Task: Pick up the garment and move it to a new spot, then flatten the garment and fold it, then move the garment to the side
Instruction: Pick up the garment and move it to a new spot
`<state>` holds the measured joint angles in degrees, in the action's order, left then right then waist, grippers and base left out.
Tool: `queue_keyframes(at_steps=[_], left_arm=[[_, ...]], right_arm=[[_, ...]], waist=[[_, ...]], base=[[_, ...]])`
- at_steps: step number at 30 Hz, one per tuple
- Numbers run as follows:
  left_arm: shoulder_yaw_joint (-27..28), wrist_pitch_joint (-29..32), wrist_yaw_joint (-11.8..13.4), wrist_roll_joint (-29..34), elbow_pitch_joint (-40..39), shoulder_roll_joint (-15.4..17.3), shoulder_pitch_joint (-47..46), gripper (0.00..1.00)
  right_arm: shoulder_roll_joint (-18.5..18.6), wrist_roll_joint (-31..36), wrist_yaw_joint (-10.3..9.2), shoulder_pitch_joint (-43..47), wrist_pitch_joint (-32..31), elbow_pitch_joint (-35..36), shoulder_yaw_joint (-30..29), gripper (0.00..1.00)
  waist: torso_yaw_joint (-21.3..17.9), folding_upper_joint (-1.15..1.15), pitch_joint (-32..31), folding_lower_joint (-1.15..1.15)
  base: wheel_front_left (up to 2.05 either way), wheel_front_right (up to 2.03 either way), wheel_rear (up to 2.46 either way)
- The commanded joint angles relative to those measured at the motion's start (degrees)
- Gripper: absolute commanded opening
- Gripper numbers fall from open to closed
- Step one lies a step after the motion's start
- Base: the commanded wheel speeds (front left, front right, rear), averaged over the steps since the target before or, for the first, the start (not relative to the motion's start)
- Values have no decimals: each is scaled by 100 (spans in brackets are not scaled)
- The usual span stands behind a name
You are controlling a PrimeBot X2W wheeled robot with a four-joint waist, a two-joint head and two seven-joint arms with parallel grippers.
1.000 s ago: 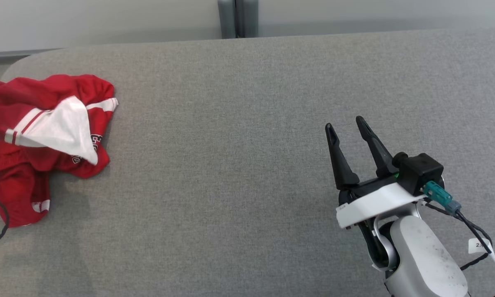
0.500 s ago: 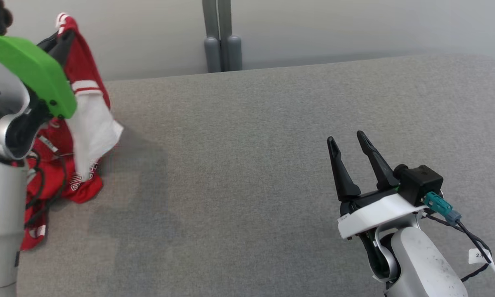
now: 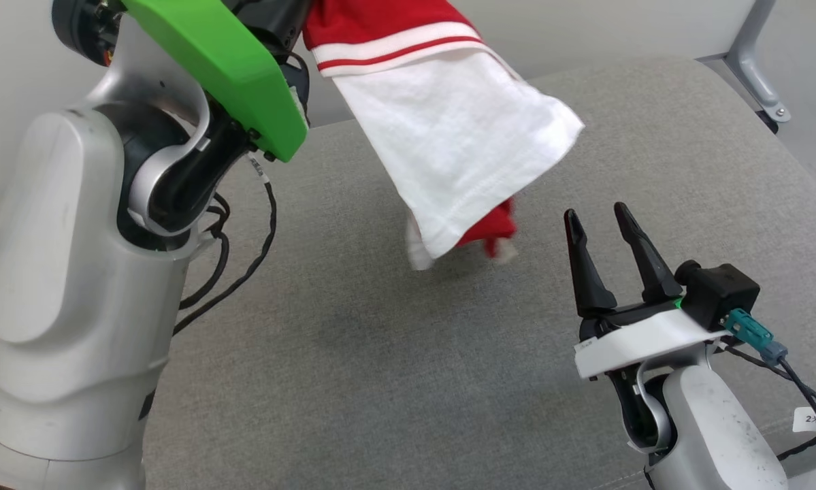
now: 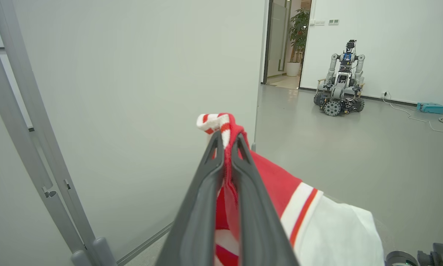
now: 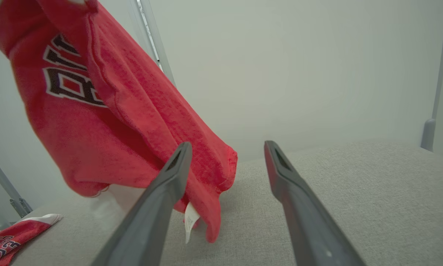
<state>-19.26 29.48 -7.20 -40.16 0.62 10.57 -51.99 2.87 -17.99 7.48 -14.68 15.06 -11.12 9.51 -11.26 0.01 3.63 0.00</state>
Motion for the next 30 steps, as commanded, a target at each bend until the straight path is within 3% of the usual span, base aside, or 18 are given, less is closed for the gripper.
queue_keyframes(at_steps=[1, 8, 13, 19, 23, 24, 25, 26, 30], left_arm=[[15, -34, 30, -72, 4, 9, 142, 0], [127, -583, 105, -15, 566, 169, 1302, 0], [415, -1453, 174, 137, 1728, 380, 2013, 0], [739, -2297, 219, 260, 3194, 622, 2167, 0], [791, -2599, 143, 167, 3836, 579, 2106, 0], [773, -2642, 109, 128, 3913, 549, 2086, 29], [745, -2675, 68, 72, 4002, 520, 2075, 80], [714, -2704, 50, 42, 4059, 512, 2076, 100], [620, -2972, -19, -119, 4075, 519, 2102, 100]], right_arm=[[4, 9, 3, -45, 18, 26, -55, 100], [4, 32, 3, -77, 18, 77, -190, 100], [3, 44, 3, -135, 18, 61, -111, 100], [7, 50, 3, -203, 18, 32, -62, 100], [7, 82, 3, -183, 18, 5, -66, 100], [6, 93, 3, -168, 18, -1, -66, 100], [6, 100, 3, -150, 18, -9, -67, 100], [7, 107, 3, -135, 18, -16, -65, 100], [7, 118, 3, -85, 18, -44, -47, 100]], waist=[[-167, -1, 177, 0], [-103, -1, 447, 0], [7, -1, 570, 0], [114, -1, 604, 0], [190, -1, 577, 0], [208, -1, 567, 0], [227, -1, 553, 0], [242, -1, 541, 0], [295, -1, 450, 0]], base=[[0, 0, 0], [0, 0, 0], [0, 0, 0], [0, 0, 0], [0, 0, 0], [0, 0, 0], [0, 0, 0], [0, 0, 0], [0, 0, 0]])
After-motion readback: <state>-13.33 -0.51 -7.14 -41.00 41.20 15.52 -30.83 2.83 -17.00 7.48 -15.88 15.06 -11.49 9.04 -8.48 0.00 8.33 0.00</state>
